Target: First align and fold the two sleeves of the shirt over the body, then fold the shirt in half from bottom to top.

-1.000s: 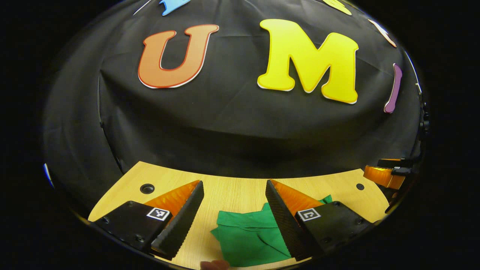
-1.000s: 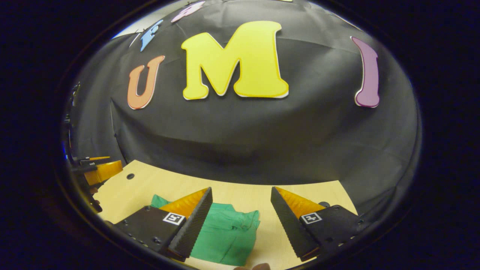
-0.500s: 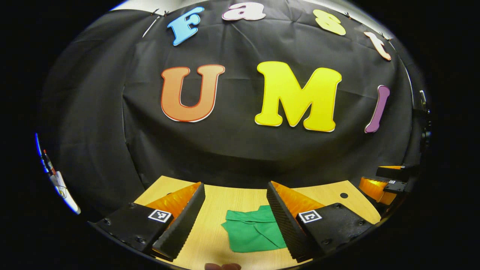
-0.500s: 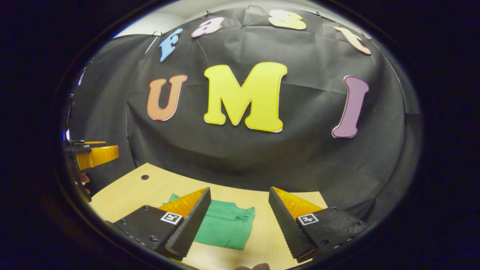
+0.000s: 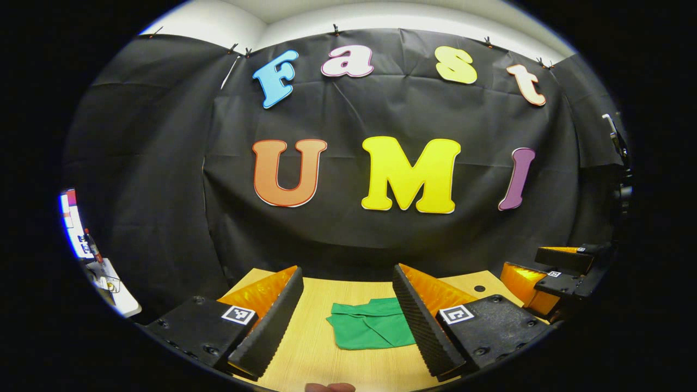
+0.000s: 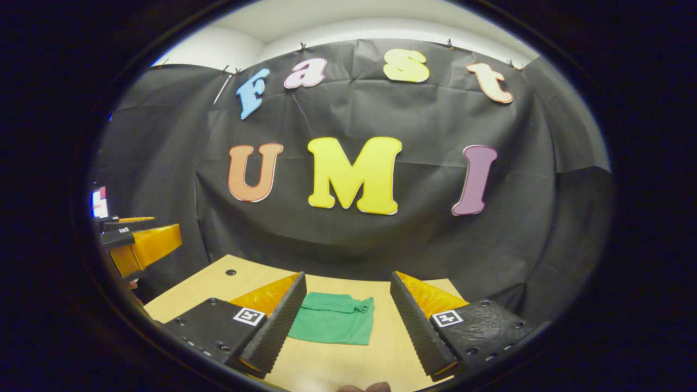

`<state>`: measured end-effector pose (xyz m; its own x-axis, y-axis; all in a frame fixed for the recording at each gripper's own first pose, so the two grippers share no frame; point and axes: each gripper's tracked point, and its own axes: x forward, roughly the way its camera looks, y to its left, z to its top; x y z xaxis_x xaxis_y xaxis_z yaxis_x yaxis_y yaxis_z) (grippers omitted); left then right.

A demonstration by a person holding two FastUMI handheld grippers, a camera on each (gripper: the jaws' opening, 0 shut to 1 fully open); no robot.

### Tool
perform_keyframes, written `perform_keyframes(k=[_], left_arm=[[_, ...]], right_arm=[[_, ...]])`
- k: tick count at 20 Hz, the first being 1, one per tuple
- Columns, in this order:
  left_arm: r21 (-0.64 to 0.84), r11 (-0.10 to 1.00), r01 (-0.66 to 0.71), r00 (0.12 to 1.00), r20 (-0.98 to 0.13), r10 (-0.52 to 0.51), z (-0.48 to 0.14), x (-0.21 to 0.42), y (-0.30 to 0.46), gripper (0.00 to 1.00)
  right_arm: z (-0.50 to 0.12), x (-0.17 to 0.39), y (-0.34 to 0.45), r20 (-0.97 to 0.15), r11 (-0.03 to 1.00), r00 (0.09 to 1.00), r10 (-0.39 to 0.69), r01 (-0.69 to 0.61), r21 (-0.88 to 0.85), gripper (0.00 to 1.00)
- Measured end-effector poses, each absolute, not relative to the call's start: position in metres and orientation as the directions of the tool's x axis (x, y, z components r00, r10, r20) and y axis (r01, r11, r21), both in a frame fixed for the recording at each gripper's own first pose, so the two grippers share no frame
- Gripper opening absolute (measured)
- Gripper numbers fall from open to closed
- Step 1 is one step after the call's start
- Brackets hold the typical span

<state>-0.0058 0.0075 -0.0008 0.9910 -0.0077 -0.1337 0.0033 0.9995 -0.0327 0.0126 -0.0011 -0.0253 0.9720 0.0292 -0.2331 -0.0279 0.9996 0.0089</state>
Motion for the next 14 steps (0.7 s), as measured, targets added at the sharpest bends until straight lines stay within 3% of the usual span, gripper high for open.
perform_keyframes(k=[5,14], left_arm=[[-0.014,1.0,0.013,0.994,-0.107,-0.014,0.0,-0.035,0.008,1.0],[-0.033,0.999,0.033,0.995,-0.097,-0.036,0.007,-0.04,0.006,1.0]], right_arm=[[-0.008,-0.026,0.009,-0.18,1.0,0.984,0.011,-0.008,0.015,0.96],[0.004,-0.03,0.019,-0.152,1.0,0.988,0.018,-0.016,0.016,0.96]])
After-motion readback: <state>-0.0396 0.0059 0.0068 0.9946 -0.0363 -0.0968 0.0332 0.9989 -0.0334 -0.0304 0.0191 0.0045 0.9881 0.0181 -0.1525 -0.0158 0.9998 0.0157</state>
